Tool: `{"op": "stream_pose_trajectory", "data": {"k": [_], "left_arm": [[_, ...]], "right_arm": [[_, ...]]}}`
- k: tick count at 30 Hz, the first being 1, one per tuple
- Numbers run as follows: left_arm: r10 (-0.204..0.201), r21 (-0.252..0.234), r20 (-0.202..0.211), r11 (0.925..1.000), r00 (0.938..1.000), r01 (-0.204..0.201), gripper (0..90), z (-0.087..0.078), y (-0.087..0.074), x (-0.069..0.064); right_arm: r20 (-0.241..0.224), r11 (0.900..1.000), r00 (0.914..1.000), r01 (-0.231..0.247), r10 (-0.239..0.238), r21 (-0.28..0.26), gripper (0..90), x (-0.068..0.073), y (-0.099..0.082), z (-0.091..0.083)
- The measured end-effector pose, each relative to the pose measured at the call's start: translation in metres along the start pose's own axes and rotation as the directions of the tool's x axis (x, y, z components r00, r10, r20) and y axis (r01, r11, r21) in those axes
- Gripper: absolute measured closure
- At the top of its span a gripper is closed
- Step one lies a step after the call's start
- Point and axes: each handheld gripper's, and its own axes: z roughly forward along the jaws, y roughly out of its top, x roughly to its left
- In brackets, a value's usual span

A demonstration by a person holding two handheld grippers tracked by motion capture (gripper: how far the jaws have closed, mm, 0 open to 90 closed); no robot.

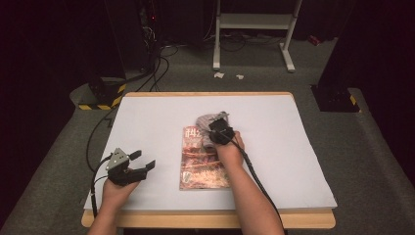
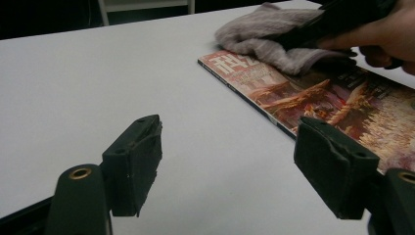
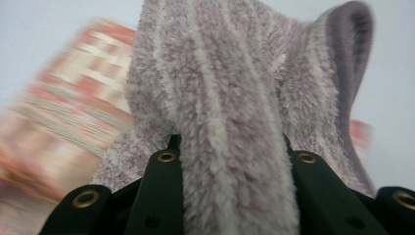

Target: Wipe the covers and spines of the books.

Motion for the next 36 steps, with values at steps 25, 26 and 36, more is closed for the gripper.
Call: {"op": "stream_pose_trajectory", "data": {"k": [25,26,36], "left_arm": [[-0.005,-0.005,-0.001,1.0000,1.0000,0.005,26.3,-0.002,0.000,0.000],[-0.006,-0.005,0.000,1.0000,1.0000,0.006,26.3,-0.001,0.000,0.000],[0.011,0.006,0.002,0.9999,0.9999,-0.011,26.3,0.001,0.000,-0.004]], "right_arm": [[0.005,0.9998,0.9999,-0.014,0.014,-0.012,70.3,-0.010,-0.002,0.002],[0.026,0.9993,0.9991,-0.034,0.034,-0.014,70.3,-0.024,-0.007,-0.001],[0.089,0.9958,0.9918,-0.091,0.092,-0.014,70.7,-0.059,-0.025,-0.012]]}}
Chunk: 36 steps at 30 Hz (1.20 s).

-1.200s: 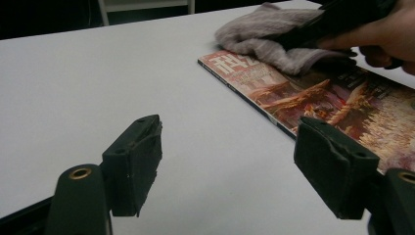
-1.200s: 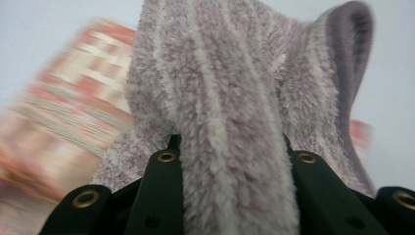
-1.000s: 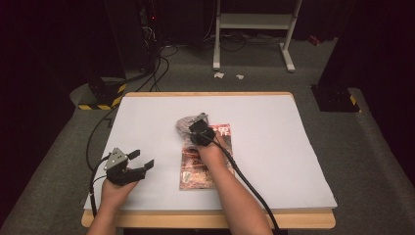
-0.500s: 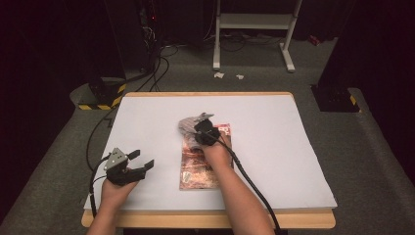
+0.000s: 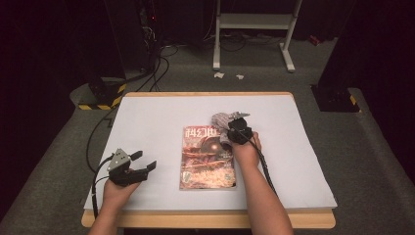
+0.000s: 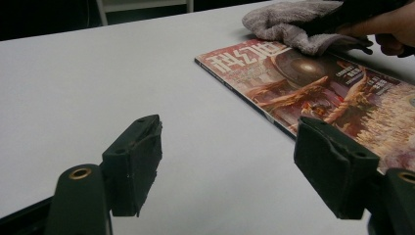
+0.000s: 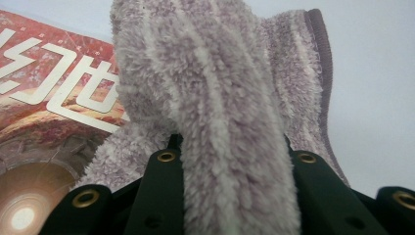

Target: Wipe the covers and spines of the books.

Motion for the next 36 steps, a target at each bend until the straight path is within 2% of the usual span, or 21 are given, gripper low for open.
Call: {"op": "stream_pose_trajectory", "data": {"k": [8,12,26,32,36], "left_arm": [[-0.002,0.001,-0.003,1.0000,1.0000,0.002,26.4,0.000,0.000,0.002],[-0.005,0.000,-0.003,1.0000,1.0000,0.005,26.4,0.000,0.000,0.003],[0.008,0.011,0.000,0.9999,1.0000,-0.008,26.3,0.003,0.000,-0.001],[0.019,0.018,0.004,0.9997,0.9998,-0.019,26.3,0.005,0.000,-0.003],[0.022,0.021,0.007,0.9995,0.9997,-0.022,26.3,0.007,0.000,-0.005]], "right_arm": [[-0.016,0.9997,0.9996,-0.022,0.022,-0.008,71.0,-0.001,0.002,-0.004],[-0.022,0.9995,0.9997,-0.011,0.010,-0.030,71.0,-0.001,0.004,-0.011],[-0.021,0.9958,0.9997,0.009,-0.011,-0.091,70.9,-0.007,0.004,-0.051],[-0.014,0.9931,0.9999,-0.001,0.000,-0.117,70.8,-0.015,-0.001,-0.069],[0.002,0.9915,1.0000,-0.009,0.009,-0.130,70.5,-0.026,-0.009,-0.082]]}}
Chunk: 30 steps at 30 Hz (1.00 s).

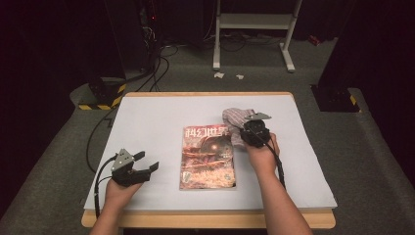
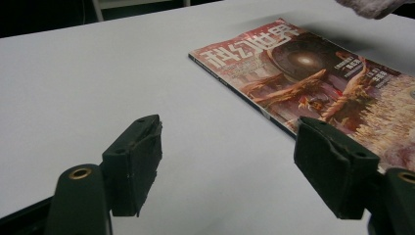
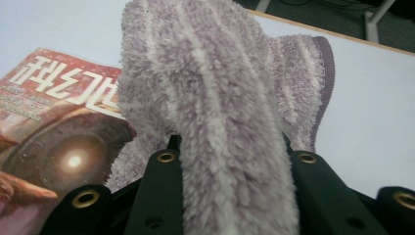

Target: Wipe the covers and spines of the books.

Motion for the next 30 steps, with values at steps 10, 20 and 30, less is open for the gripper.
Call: {"op": "stream_pose_trajectory", "data": {"k": [10,20,30], "left_arm": [[0.020,0.009,0.017,0.9998,0.9997,-0.020,26.3,0.005,0.002,-0.008],[0.035,0.012,0.035,0.9993,0.9988,-0.035,26.3,0.007,0.004,-0.016],[0.039,0.012,0.038,0.9991,0.9985,-0.040,26.3,0.006,0.004,-0.018]], "right_arm": [[0.063,0.9987,0.9967,-0.050,0.050,-0.008,70.1,-0.040,-0.031,-0.040],[0.074,0.9934,0.9921,-0.104,0.101,0.048,69.4,-0.060,-0.078,-0.047],[0.065,0.9882,0.9905,-0.127,0.122,0.086,65.8,-0.055,-0.115,-0.028]]}}
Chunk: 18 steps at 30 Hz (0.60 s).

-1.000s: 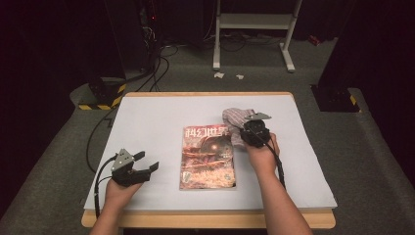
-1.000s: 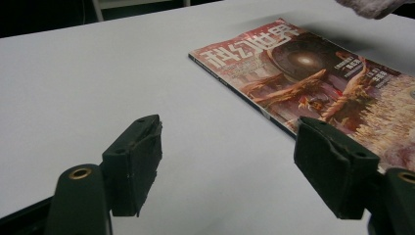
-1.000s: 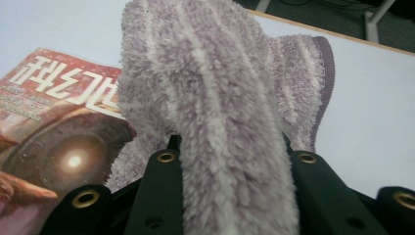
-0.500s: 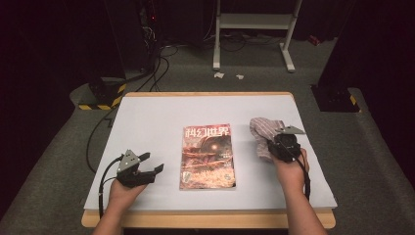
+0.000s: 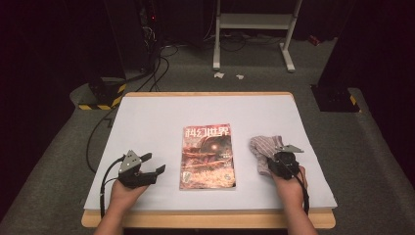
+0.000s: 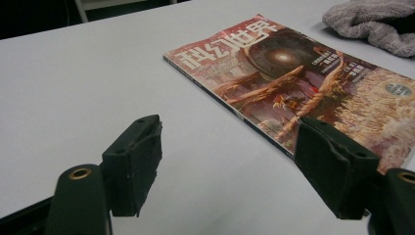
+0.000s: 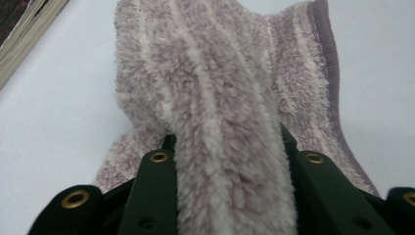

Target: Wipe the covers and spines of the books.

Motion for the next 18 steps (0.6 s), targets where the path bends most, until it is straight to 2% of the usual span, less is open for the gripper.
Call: {"op": "stream_pose_trajectory", "data": {"k": [6,11,15,18], "left_arm": [[-0.003,0.000,0.001,1.0000,1.0000,0.003,26.3,0.000,0.000,-0.001],[-0.006,0.000,0.002,1.0000,1.0000,0.006,26.3,0.000,0.000,-0.002],[-0.008,0.004,0.004,1.0000,1.0000,0.008,26.2,0.001,0.000,-0.002],[-0.006,0.005,0.006,1.0000,1.0000,0.006,26.2,0.001,0.000,-0.004]], "right_arm": [[0.003,0.9999,1.0000,-0.003,0.003,0.013,60.0,-0.001,0.002,0.000],[-0.004,0.9999,1.0000,-0.004,0.004,0.016,50.6,-0.001,0.006,-0.003],[-0.018,0.9996,0.9995,0.027,-0.027,-0.009,44.0,0.001,0.013,-0.012],[-0.009,0.9991,0.9992,0.038,-0.038,-0.021,36.9,0.005,0.021,-0.021]]}}
